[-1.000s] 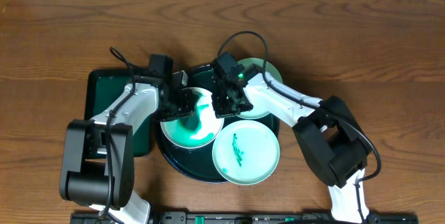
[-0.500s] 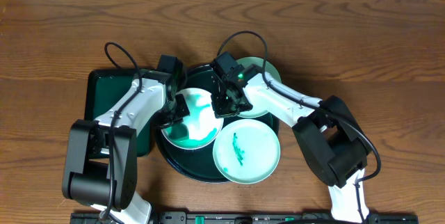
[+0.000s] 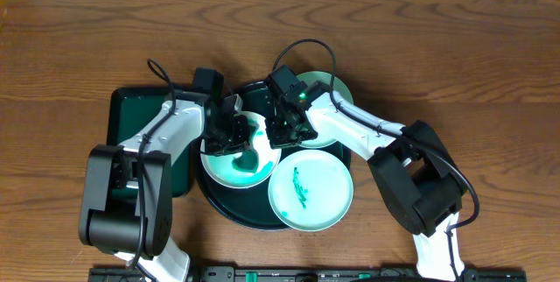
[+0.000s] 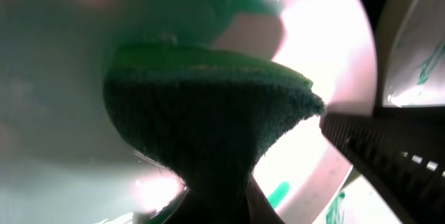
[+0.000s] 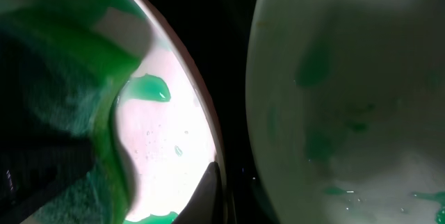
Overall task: Clean dirty plates on tray and stack at the side
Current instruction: 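Scrub the left white plate with the sponge in the left gripper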
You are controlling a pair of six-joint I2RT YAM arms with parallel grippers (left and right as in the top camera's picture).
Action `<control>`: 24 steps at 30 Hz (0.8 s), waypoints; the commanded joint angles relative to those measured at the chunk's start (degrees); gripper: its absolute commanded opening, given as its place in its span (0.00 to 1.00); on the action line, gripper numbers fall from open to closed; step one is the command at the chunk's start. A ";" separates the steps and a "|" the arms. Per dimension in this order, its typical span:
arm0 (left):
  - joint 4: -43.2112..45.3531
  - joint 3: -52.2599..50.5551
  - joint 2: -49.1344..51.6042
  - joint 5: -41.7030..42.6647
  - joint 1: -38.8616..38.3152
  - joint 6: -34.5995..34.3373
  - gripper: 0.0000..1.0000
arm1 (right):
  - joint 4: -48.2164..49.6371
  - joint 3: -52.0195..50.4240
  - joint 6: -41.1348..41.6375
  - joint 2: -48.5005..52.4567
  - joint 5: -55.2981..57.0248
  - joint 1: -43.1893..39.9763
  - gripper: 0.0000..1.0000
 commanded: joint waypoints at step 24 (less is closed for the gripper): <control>-7.93 -0.46 1.46 7.45 -0.66 6.27 0.07 | -0.37 -0.09 -0.13 1.55 3.28 -0.35 0.01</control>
